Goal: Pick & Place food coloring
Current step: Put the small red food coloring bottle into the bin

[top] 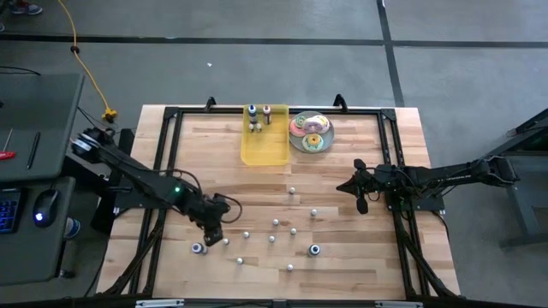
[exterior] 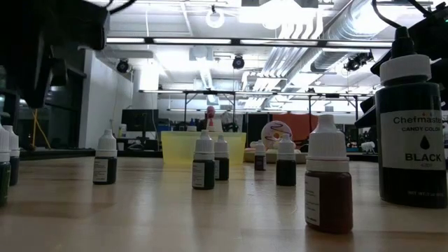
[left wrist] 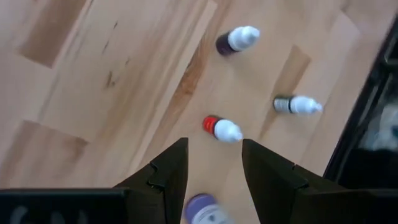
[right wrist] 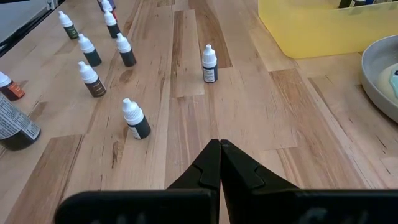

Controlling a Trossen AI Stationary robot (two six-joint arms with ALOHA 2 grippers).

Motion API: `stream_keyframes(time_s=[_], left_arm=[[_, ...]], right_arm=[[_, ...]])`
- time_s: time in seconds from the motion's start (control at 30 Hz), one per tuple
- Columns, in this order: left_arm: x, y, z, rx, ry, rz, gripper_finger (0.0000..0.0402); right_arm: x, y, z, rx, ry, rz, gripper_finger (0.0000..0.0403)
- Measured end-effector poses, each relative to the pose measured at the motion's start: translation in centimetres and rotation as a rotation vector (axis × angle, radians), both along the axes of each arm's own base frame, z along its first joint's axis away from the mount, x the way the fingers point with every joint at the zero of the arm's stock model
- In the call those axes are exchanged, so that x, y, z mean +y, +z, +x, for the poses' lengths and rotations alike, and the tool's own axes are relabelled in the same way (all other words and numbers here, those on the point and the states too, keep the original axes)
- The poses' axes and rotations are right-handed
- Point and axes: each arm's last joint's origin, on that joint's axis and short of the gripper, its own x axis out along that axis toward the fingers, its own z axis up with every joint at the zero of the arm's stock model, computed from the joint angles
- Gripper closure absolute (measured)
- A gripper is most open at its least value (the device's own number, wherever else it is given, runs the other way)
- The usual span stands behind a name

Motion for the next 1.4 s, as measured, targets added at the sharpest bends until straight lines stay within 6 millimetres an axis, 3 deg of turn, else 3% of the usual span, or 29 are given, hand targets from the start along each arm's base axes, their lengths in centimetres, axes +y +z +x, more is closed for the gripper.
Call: stream_keyframes(time_s=[0.23,0.6,0.9,1.4], left_arm=[[-0.8,-1.0,1.5,0.033,0.137,-0.068,0.0254],[-1.8,-1.1,3.3,0.120,0.074,-0.012,0.0254],[-3.1,-1.1,3.2,0.202,-0.034,0.164,0.0254],[-4.5,-1.3,3.5,0.219,0.096,0.127,0.0254]], right_arm=[[0.0,0.0,0.0,0.000,0.000,0.000,0.0402],[0.0,0.0,0.0,-0.001,0.000,0.000,0.0402],[0.0,0.0,0.0,-0.001,0.000,0.000,0.0402],[0.0,0.0,0.0,-0.001,0.000,0.000,0.0402]])
